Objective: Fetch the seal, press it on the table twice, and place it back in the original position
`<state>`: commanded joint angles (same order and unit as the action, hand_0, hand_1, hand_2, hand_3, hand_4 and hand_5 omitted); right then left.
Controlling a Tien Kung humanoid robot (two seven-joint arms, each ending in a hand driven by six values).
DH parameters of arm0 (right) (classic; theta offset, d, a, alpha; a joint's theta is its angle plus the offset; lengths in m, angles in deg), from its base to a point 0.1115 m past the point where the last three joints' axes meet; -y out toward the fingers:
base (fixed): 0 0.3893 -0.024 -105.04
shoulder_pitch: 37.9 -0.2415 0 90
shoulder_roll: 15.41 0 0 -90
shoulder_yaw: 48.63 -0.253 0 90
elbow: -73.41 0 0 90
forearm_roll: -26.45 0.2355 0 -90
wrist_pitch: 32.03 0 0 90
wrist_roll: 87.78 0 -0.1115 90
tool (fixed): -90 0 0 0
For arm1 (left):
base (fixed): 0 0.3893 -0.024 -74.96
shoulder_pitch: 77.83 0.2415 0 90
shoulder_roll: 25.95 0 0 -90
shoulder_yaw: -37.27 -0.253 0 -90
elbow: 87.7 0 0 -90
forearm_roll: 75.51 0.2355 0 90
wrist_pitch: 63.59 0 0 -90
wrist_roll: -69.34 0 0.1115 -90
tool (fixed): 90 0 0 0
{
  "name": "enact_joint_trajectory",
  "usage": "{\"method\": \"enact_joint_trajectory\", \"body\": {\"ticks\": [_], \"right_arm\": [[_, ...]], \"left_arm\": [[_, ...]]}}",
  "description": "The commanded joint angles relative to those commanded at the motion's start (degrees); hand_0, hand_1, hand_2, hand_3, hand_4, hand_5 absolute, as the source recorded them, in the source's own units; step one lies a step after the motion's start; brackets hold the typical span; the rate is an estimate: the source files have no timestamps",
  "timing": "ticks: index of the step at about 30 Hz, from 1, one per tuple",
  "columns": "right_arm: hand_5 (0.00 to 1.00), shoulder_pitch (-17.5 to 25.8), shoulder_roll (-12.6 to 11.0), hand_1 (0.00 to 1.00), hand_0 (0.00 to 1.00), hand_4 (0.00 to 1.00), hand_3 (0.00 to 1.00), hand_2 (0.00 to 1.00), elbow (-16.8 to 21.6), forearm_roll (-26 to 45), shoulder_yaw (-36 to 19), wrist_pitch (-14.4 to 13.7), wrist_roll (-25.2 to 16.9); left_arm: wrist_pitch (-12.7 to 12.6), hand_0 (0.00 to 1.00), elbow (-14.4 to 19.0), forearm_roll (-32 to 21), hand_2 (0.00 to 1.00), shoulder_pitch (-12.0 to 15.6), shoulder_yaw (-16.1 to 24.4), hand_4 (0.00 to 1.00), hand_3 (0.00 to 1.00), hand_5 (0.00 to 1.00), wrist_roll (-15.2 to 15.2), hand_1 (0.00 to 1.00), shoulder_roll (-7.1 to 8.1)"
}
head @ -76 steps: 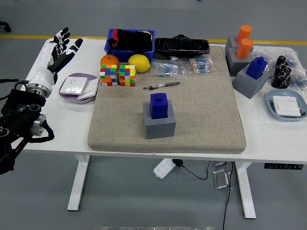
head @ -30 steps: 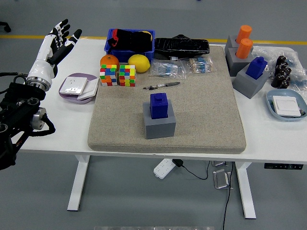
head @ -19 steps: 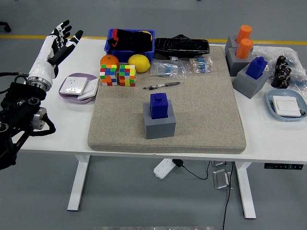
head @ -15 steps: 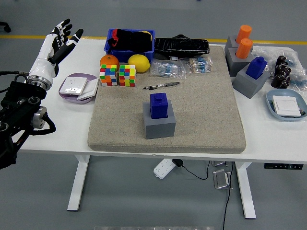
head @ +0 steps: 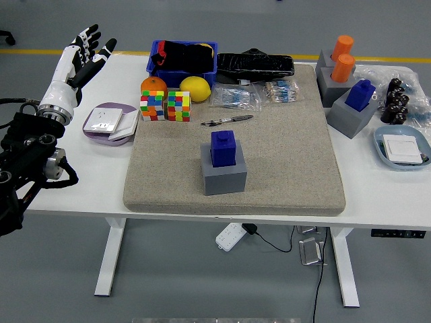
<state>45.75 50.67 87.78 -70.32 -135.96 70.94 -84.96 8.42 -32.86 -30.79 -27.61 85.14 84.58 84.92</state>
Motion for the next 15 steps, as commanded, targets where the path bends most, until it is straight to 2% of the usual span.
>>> {"method": "enact_joint_trajectory", "body": {"ticks": [15], "right_arm": [[0.546,0.0,-0.1,0.706,0.788,0.762,0.647,0.696,-0.2,-0.4,-0.2,-0.1,-0.1]], "left_arm": [[0.1,0.998,0.0,0.0,0.961,0.0,0.0,0.835,0.961,0.606,-0.1,0.99,0.02]]}}
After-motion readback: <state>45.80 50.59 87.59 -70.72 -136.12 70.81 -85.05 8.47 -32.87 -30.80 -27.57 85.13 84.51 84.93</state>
